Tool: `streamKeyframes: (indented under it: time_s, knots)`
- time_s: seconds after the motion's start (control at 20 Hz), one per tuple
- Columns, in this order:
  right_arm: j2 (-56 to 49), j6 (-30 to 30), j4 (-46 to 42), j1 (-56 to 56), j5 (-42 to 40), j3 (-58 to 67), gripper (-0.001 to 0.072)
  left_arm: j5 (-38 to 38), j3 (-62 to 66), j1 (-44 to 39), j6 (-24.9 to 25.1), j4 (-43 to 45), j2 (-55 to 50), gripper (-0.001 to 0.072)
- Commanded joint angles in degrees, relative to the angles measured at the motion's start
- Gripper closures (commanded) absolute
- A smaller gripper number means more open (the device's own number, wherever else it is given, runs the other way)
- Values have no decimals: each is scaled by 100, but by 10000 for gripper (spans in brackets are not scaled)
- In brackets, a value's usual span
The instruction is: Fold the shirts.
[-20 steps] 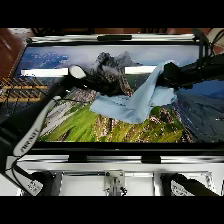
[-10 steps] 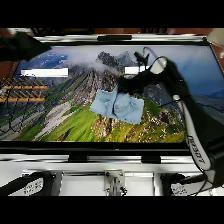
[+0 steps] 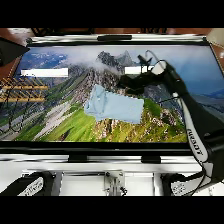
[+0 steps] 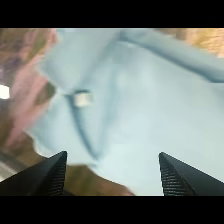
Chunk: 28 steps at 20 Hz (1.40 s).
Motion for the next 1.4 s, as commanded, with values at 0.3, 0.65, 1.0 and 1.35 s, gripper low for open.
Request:
streamKeyframes:
  time_s: [0.3, 0.65, 1.0, 1.35]
  knots:
    - [527, -192, -1147, -1152, 986, -1569, 45, -2, -560, 11, -26, 13, 24, 681]
    - [-216, -564, -125, -837, 4, -2015, 45, 0, -592, 11, -111, 11, 24, 681]
    - [-658, -1462, 1759, -922, -396, -1952, 660, 160, -595, 11, -111, 11, 22, 681]
    - [-42, -1939, 1475, -3016, 205, -271, 660, 197, -595, 11, -114, 13, 22, 681]
